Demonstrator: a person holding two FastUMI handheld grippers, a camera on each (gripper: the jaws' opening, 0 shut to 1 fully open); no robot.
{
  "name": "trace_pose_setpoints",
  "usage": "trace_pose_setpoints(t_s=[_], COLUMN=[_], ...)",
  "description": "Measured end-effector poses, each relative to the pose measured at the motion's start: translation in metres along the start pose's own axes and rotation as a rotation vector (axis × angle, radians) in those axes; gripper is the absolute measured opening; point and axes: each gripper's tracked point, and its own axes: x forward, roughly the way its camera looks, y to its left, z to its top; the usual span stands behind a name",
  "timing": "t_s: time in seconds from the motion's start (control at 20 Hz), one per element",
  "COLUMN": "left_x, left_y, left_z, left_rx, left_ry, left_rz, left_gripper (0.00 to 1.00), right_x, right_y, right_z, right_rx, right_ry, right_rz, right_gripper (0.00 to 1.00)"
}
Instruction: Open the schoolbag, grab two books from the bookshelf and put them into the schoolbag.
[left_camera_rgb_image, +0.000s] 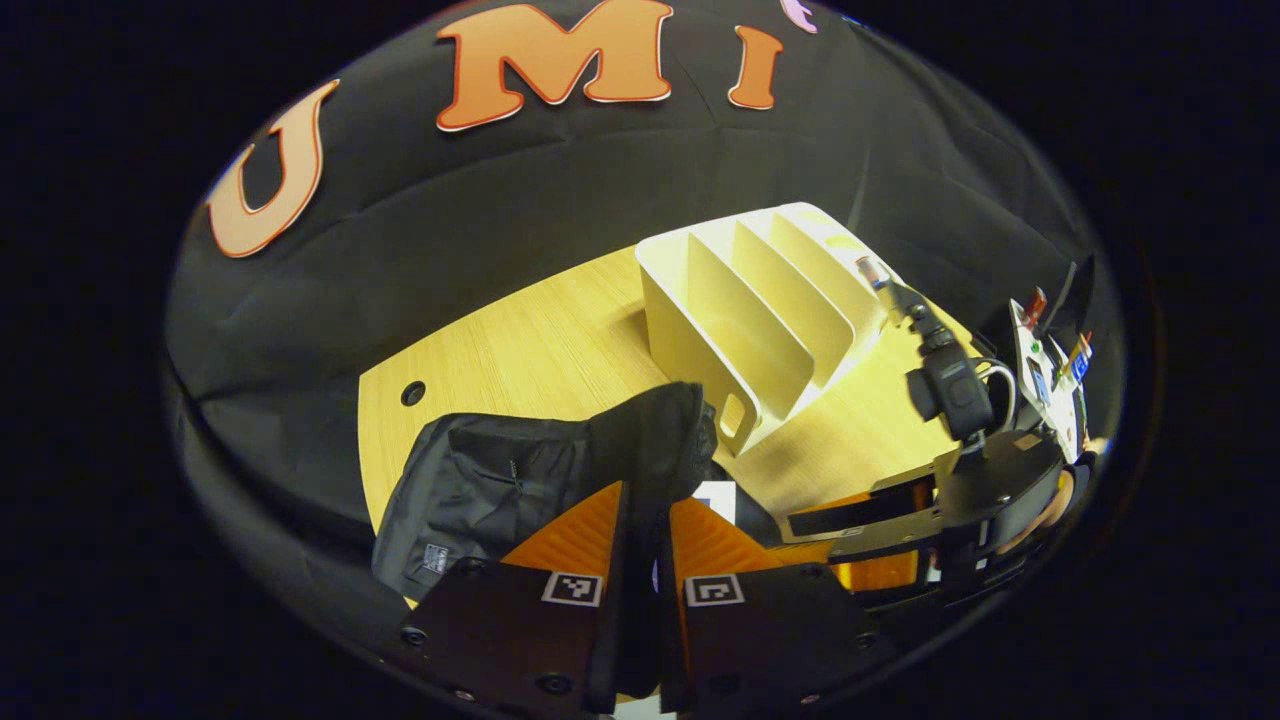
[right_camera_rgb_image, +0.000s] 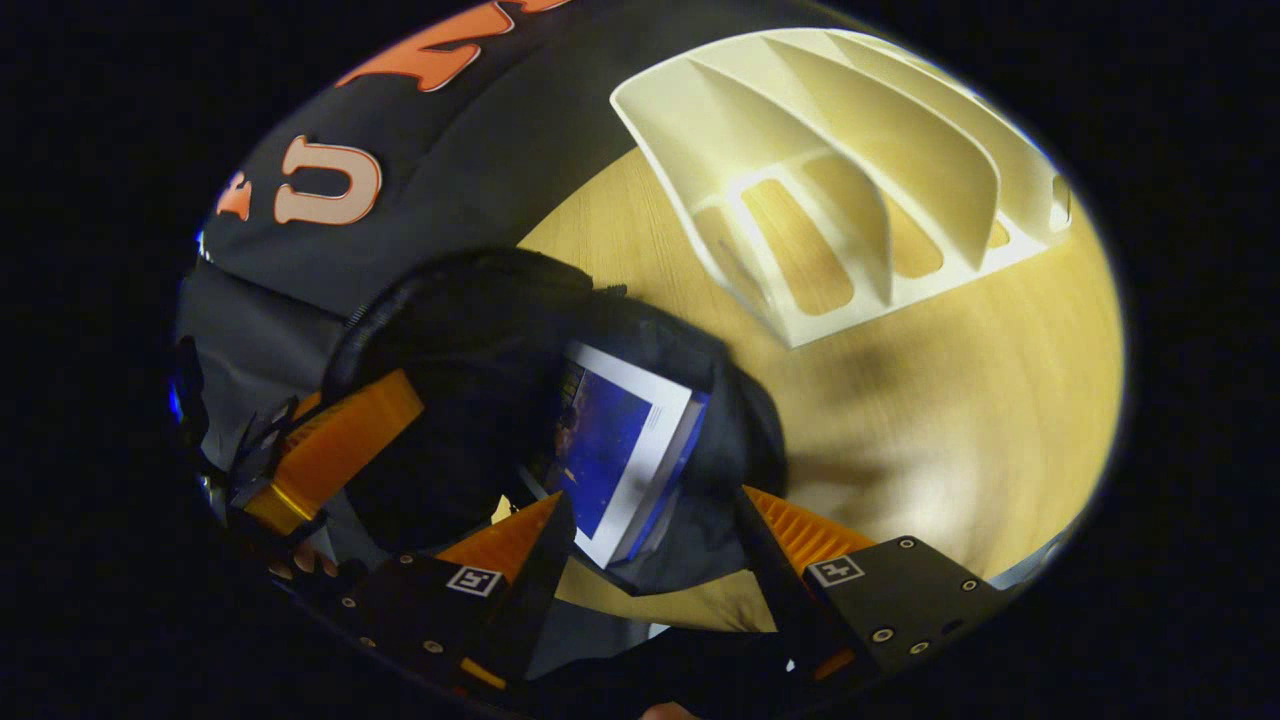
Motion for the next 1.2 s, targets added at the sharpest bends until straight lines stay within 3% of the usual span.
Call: trace_pose_setpoints(t_s=[0.1, 0.3, 0.35, 0.5, 0.65, 0.75, 0.85, 0.95, 1.2], left_x=[0.002, -0.001, -0.005, -0.013, -0.026, -0.04, -0.062, -0.081, -0.113], left_y=[-0.01, -0.038, -0.05, -0.087, -0.114, -0.132, -0.144, -0.149, -0.167], left_z=[-0.001, 0.0, 0.002, 0.032, 0.069, 0.101, 0.125, 0.139, 0.15], left_rx=[-0.016, -0.057, -0.066, -0.094, -0.107, -0.13, -0.165, -0.189, -0.252], left_ry=[-0.005, -0.021, -0.04, -0.14, -0.25, -0.355, -0.496, -0.606, -0.732], left_rz=[0.042, 0.083, 0.076, 0.078, 0.127, 0.156, 0.201, 0.262, 0.306], left_gripper=[0.3, 0.47, 0.57, 0.71, 0.86, 0.89, 0.96, 0.96, 0.96], right_x=[-0.025, -0.077, -0.091, -0.137, -0.168, -0.198, -0.235, -0.261, -0.288], right_y=[-0.018, -0.048, -0.056, -0.068, -0.07, -0.071, -0.058, -0.05, -0.036], right_z=[0.017, 0.06, 0.072, 0.116, 0.143, 0.155, 0.169, 0.175, 0.185], right_rx=[-0.051, -0.124, -0.141, -0.233, -0.357, -0.423, -0.457, -0.523, -0.65], right_ry=[-0.057, -0.188, -0.228, -0.387, -0.493, -0.558, -0.663, -0.736, -0.832], right_rz=[-0.027, -0.069, -0.083, -0.135, -0.177, -0.199, -0.174, -0.167, -0.186], right_gripper=[0.98, 0.98, 0.98, 0.98, 0.98, 0.98, 0.98, 0.98, 0.98])
